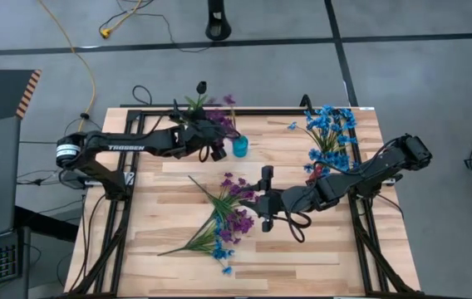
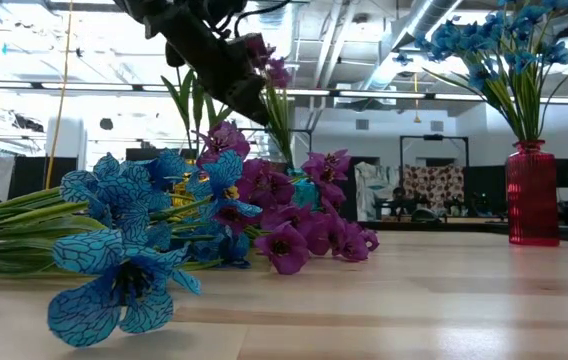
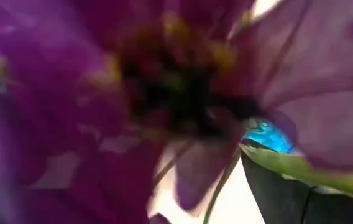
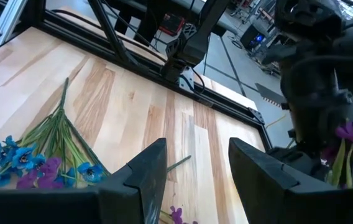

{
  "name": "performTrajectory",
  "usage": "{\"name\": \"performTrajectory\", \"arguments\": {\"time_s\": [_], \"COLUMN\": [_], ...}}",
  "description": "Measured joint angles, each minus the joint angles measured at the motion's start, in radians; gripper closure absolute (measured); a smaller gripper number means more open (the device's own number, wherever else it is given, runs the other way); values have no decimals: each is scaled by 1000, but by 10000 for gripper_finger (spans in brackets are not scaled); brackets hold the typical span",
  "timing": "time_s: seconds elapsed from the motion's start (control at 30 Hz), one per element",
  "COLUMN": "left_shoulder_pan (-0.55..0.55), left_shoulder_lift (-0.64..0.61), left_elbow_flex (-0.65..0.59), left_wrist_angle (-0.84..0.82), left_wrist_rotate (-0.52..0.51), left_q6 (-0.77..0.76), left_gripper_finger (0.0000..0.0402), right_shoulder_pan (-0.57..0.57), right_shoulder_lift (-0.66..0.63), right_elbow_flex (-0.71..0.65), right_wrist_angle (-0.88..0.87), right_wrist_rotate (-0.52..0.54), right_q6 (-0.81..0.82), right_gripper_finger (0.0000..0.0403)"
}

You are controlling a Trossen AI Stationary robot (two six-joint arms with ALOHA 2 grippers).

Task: Sort flowers into vase by color
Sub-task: Put the left violet flower into the blue vase

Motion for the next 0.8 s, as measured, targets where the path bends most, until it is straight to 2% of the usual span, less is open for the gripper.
{"name": "performTrajectory", "arguments": {"time_s": [0.5,0.8], "left_shoulder_pan": [-1,-6], "left_shoulder_lift": [-97,-127], "left_elbow_flex": [0,-1], "left_wrist_angle": [10,-4], "left_wrist_rotate": [117,117], "left_q6": [-24,-12], "left_gripper_finger": [171,171], "right_shoulder_pan": [-16,-16], "right_shoulder_lift": [0,0], "right_elbow_flex": [0,0], "right_wrist_angle": [-5,-6], "right_wrist_rotate": [0,0], "right_q6": [3,3], "right_gripper_finger": [204,204]}}
